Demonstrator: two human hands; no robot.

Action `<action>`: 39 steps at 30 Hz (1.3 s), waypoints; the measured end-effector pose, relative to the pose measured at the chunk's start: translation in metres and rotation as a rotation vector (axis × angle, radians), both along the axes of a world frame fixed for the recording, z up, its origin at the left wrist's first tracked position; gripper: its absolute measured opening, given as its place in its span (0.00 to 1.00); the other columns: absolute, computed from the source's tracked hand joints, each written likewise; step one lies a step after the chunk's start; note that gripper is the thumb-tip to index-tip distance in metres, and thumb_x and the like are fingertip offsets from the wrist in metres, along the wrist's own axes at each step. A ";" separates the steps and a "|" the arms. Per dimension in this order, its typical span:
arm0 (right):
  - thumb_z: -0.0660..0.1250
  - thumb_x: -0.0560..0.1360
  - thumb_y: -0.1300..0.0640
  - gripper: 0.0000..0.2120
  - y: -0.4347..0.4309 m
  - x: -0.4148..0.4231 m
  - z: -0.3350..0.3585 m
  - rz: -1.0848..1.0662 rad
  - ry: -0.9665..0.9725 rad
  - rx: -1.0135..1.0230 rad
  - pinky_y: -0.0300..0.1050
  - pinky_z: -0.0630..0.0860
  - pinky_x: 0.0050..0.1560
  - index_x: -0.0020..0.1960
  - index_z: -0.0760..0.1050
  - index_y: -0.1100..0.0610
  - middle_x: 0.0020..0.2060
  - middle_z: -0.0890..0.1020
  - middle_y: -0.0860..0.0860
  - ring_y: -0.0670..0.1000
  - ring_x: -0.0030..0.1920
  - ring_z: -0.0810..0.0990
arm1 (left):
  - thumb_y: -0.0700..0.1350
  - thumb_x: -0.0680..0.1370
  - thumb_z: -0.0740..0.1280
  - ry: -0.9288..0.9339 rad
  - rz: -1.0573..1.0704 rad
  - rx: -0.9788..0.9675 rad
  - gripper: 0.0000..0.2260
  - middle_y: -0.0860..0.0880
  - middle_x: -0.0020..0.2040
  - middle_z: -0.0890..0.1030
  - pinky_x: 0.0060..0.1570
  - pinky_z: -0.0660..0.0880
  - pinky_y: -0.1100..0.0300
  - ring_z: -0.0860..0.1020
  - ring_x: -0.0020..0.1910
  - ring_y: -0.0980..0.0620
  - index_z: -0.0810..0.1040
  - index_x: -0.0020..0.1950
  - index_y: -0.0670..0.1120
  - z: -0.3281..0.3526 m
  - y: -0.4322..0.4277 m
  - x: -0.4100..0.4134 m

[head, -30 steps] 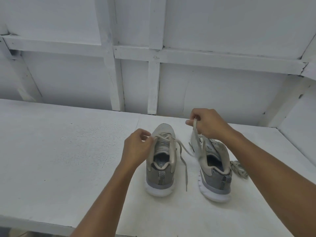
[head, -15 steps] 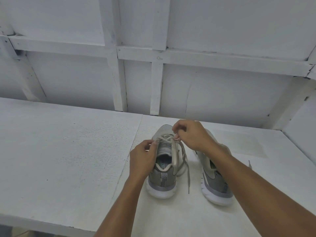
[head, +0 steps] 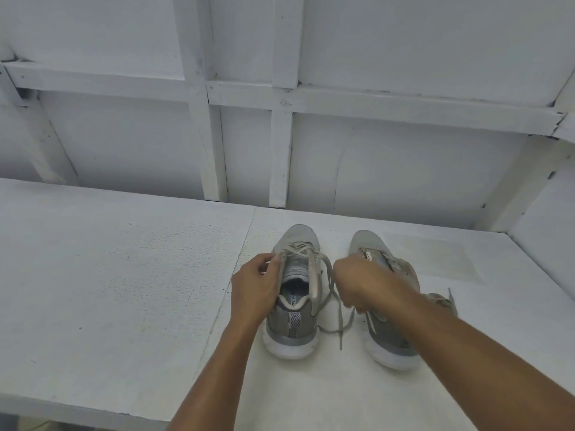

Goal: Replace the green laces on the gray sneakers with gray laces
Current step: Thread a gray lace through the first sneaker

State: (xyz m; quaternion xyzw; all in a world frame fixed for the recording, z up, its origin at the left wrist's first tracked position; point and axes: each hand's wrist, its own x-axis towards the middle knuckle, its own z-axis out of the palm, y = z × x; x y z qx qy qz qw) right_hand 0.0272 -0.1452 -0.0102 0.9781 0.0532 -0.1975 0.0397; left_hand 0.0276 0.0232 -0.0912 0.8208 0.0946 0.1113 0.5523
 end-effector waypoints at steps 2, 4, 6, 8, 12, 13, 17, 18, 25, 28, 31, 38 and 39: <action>0.60 0.78 0.65 0.07 0.008 -0.014 -0.014 0.121 -0.051 -0.174 0.41 0.73 0.44 0.52 0.75 0.61 0.53 0.77 0.56 0.55 0.54 0.80 | 0.58 0.79 0.63 -0.001 0.000 0.000 0.15 0.55 0.49 0.83 0.42 0.72 0.68 0.78 0.45 0.62 0.82 0.57 0.52 0.000 0.000 0.000; 0.57 0.79 0.62 0.15 0.012 -0.020 -0.029 0.198 -0.092 -0.304 0.45 0.70 0.54 0.63 0.73 0.56 0.61 0.76 0.54 0.55 0.62 0.76 | 0.59 0.78 0.63 -0.003 0.000 0.002 0.15 0.55 0.50 0.83 0.42 0.72 0.67 0.79 0.45 0.61 0.82 0.57 0.52 0.000 0.001 0.000; 0.56 0.80 0.61 0.15 0.013 -0.021 -0.037 0.263 -0.115 -0.373 0.45 0.68 0.53 0.64 0.74 0.54 0.61 0.77 0.52 0.54 0.61 0.76 | 0.59 0.78 0.63 -0.003 0.000 0.005 0.16 0.54 0.50 0.83 0.42 0.71 0.68 0.79 0.46 0.60 0.81 0.57 0.52 -0.001 0.001 0.000; 0.56 0.80 0.61 0.15 0.012 -0.021 -0.041 0.299 -0.124 -0.379 0.45 0.68 0.54 0.63 0.74 0.54 0.60 0.77 0.52 0.54 0.60 0.77 | 0.59 0.79 0.63 -0.003 0.003 0.006 0.16 0.54 0.50 0.83 0.40 0.70 0.70 0.78 0.45 0.61 0.81 0.58 0.52 -0.001 0.000 0.000; 0.59 0.78 0.63 0.15 0.008 -0.019 -0.035 0.273 -0.195 -0.306 0.46 0.70 0.52 0.63 0.74 0.55 0.59 0.76 0.53 0.55 0.60 0.77 | 0.59 0.79 0.63 -0.002 -0.001 0.003 0.16 0.54 0.51 0.83 0.39 0.69 0.71 0.78 0.46 0.60 0.81 0.59 0.52 -0.001 0.000 0.000; 0.60 0.77 0.63 0.16 0.006 -0.018 -0.033 0.271 -0.207 -0.295 0.46 0.71 0.52 0.64 0.73 0.56 0.59 0.76 0.54 0.55 0.59 0.77 | 0.59 0.79 0.63 -0.001 -0.001 0.003 0.16 0.54 0.51 0.83 0.40 0.69 0.71 0.79 0.47 0.59 0.81 0.59 0.51 -0.001 0.000 0.000; 0.59 0.77 0.65 0.15 0.002 -0.018 -0.036 0.321 -0.162 -0.330 0.47 0.70 0.54 0.62 0.74 0.56 0.59 0.76 0.54 0.56 0.60 0.76 | 0.59 0.78 0.63 0.004 -0.001 -0.001 0.16 0.54 0.51 0.83 0.40 0.70 0.69 0.78 0.46 0.61 0.81 0.59 0.52 -0.001 0.001 0.000; 0.59 0.77 0.64 0.15 0.002 -0.019 -0.040 0.346 -0.160 -0.355 0.47 0.68 0.57 0.62 0.74 0.56 0.59 0.77 0.54 0.56 0.60 0.76 | 0.59 0.78 0.63 0.005 -0.002 -0.005 0.16 0.54 0.51 0.83 0.41 0.71 0.69 0.78 0.46 0.61 0.81 0.58 0.52 -0.001 0.000 0.000; 0.59 0.76 0.63 0.14 -0.002 -0.018 -0.045 0.451 -0.196 -0.389 0.53 0.60 0.65 0.58 0.76 0.55 0.56 0.79 0.54 0.56 0.61 0.73 | 0.60 0.78 0.63 0.007 0.001 -0.020 0.15 0.56 0.48 0.83 0.40 0.70 0.70 0.78 0.45 0.63 0.82 0.56 0.53 0.001 0.000 -0.002; 0.59 0.76 0.62 0.14 -0.006 -0.015 -0.025 0.387 -0.263 -0.300 0.50 0.66 0.55 0.61 0.72 0.55 0.54 0.80 0.55 0.57 0.56 0.78 | 0.59 0.78 0.63 0.004 -0.002 -0.017 0.15 0.56 0.48 0.82 0.38 0.69 0.71 0.77 0.43 0.65 0.82 0.57 0.52 0.002 0.000 -0.002; 0.56 0.78 0.61 0.06 -0.017 -0.001 0.002 0.179 -0.416 0.059 0.48 0.69 0.38 0.54 0.67 0.55 0.43 0.76 0.54 0.58 0.43 0.77 | 0.58 0.79 0.63 0.001 -0.005 -0.015 0.15 0.56 0.49 0.82 0.38 0.69 0.71 0.77 0.43 0.66 0.81 0.57 0.52 0.002 0.000 -0.002; 0.59 0.79 0.64 0.09 -0.035 0.027 0.029 -0.236 -0.298 1.330 0.45 0.81 0.48 0.45 0.77 0.62 0.43 0.84 0.56 0.53 0.43 0.85 | 0.58 0.79 0.63 0.002 -0.009 -0.005 0.15 0.55 0.50 0.83 0.34 0.68 0.73 0.77 0.40 0.67 0.81 0.58 0.51 0.002 0.000 -0.002; 0.59 0.80 0.61 0.11 -0.034 0.028 0.028 -0.267 -0.298 1.415 0.46 0.81 0.43 0.42 0.76 0.63 0.39 0.83 0.57 0.55 0.39 0.84 | 0.58 0.79 0.63 0.002 -0.007 -0.006 0.15 0.55 0.50 0.83 0.35 0.68 0.73 0.77 0.41 0.66 0.81 0.59 0.51 0.002 0.000 -0.002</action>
